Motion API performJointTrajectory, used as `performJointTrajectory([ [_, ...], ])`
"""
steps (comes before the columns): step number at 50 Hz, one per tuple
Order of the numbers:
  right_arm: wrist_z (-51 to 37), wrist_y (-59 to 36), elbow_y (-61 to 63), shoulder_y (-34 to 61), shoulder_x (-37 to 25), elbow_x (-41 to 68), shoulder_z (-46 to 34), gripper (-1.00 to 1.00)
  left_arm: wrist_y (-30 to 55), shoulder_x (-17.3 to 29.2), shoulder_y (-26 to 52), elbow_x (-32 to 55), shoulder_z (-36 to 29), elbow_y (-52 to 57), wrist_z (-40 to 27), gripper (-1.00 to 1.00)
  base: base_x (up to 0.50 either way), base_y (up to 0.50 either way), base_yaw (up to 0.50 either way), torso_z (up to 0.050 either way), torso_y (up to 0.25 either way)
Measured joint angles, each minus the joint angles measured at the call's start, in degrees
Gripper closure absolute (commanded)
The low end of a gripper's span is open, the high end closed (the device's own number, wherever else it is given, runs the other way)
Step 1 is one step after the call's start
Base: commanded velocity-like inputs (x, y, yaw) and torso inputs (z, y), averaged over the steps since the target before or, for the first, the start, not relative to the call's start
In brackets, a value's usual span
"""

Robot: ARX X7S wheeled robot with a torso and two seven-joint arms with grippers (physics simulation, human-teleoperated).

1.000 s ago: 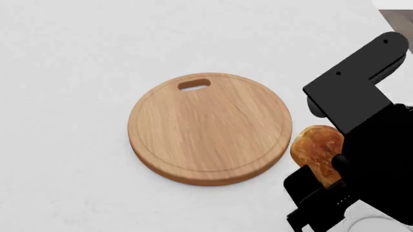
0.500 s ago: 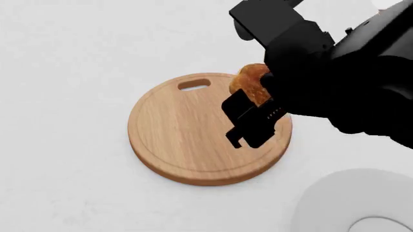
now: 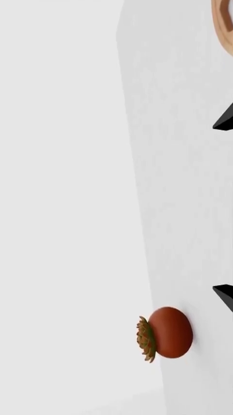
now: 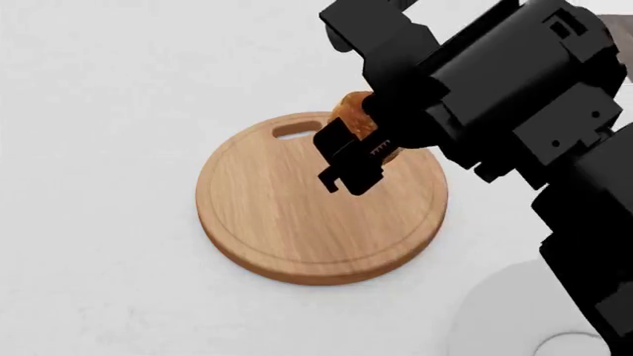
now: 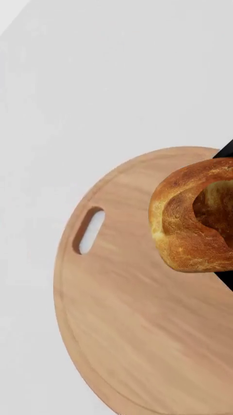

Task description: Place all breads on the cutting board.

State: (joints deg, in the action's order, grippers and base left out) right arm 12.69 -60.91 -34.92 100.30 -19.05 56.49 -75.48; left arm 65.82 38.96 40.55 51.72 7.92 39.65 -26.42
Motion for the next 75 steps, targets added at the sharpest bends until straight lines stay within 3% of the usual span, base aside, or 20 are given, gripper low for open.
performJointTrajectory([
  [29, 1.23, 4.95, -8.82, -5.89, 4.45, -3.7, -2.61, 1.0, 0.22, 0.27, 0.12, 0.64, -0.15, -0.12, -1.21, -1.0, 0.0, 0.0, 0.0, 0.0, 0.0],
  [30, 1.22, 5.02, -8.97, -6.01, 4.51, -3.75, -2.64, -1.0, 0.22, 0.28, 0.12, 0.66, -0.16, -0.12, -1.25, -1.0, 0.0, 0.0, 0.0, 0.0, 0.0],
  [45, 1.02, 4.91, -8.49, -5.93, 4.16, -4.02, -2.48, -1.0, 0.07, 0.44, 0.11, 0.91, -0.26, -0.19, -1.68, -1.0, 0.0, 0.0, 0.0, 0.0, 0.0],
  [56, -3.51, 0.67, 0.79, -3.53, -0.42, -0.46, 0.86, -1.0, -0.3, 0.54, 0.02, 1.02, -0.33, -0.25, -1.78, -1.0, 0.0, 0.0, 0.0, 0.0, 0.0],
  [63, -11.31, -3.71, 11.63, -2.81, -5.98, 6.04, 6.8, -1.0, -0.64, 0.63, -0.07, 0.99, -0.43, -0.26, -1.79, -1.0, 0.0, 0.0, 0.0, 0.0, 0.0],
  [75, -33.67, -8.97, 34.6, -6.01, -17.06, 27.24, 20.05, -1.0, -1.97, 1.11, -0.35, 0.62, -1.01, -0.3, -0.75, -1.0, 0.0, 0.0, 0.0, 0.0, 0.0],
])
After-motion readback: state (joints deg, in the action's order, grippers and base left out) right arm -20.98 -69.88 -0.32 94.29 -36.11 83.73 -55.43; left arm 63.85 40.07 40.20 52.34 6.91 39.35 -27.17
